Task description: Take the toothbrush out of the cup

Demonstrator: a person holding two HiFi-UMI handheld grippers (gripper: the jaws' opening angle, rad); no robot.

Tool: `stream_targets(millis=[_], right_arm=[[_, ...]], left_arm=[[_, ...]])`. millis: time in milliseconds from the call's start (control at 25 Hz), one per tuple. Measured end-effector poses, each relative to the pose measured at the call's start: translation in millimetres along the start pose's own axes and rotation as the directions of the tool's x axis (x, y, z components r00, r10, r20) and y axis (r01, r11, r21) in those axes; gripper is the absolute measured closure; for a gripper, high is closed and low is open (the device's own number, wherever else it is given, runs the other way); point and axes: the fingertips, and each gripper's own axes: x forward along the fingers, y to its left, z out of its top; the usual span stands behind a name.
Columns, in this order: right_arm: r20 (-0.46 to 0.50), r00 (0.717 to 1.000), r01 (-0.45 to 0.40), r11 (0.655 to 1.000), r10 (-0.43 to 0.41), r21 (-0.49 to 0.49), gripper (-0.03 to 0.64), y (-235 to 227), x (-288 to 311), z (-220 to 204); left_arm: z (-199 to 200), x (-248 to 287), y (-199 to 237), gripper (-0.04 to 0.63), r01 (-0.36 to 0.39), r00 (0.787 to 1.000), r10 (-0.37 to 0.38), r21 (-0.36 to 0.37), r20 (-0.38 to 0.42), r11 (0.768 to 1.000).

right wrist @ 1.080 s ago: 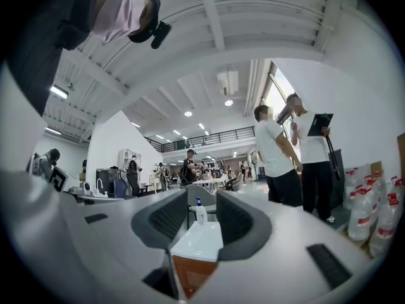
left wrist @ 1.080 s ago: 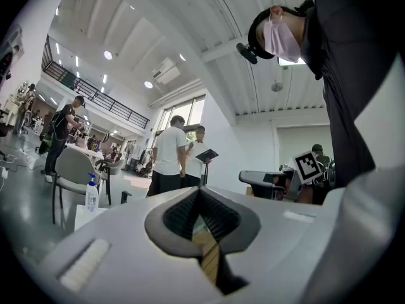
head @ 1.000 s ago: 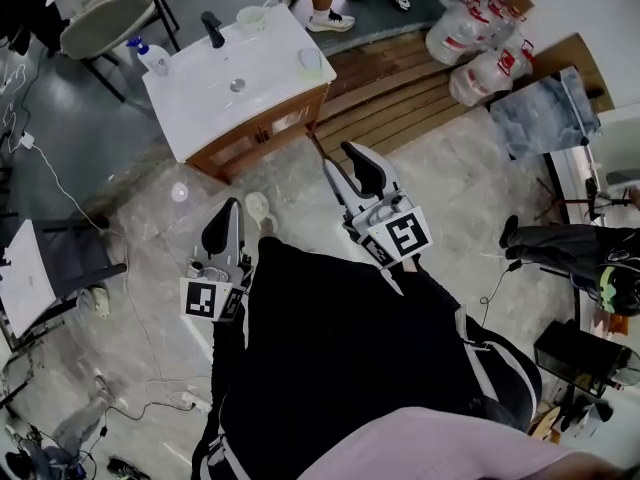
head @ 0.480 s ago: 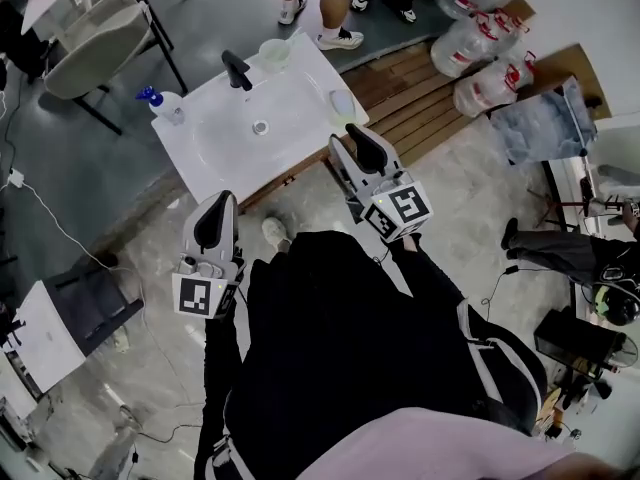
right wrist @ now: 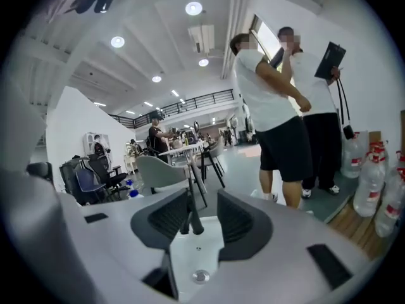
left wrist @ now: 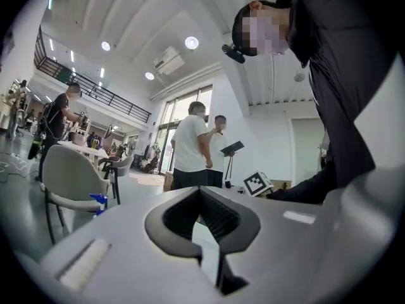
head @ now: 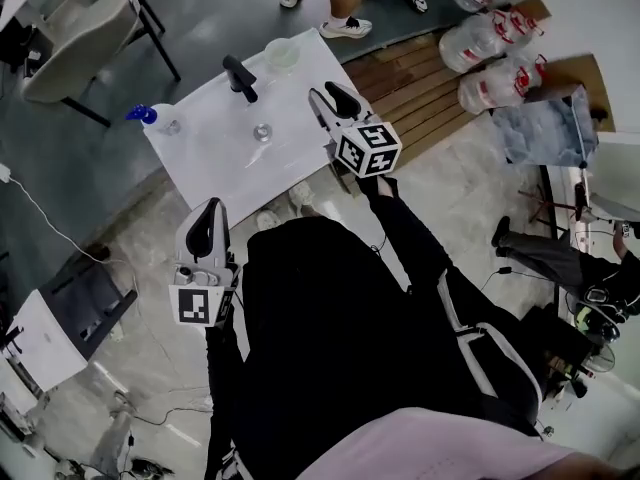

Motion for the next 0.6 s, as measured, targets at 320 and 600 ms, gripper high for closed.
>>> stream_targets(millis=[320,600], right_arm=[[-0.147,0.989,0.02,1.0,-0.017,0.017,0.466,-70,137,-48],[-0.222,0.974,0.075,0.992,-0.05,0.104,0.465,-116,185,-79]], left_arm=[[-10,36,41,0.592,-0.181,0.983,0.18,-0.009,-0.035,0.983],[-11,79,46,0.592,-0.248,0.968,0.246,-0.022,-0.058,0.969]])
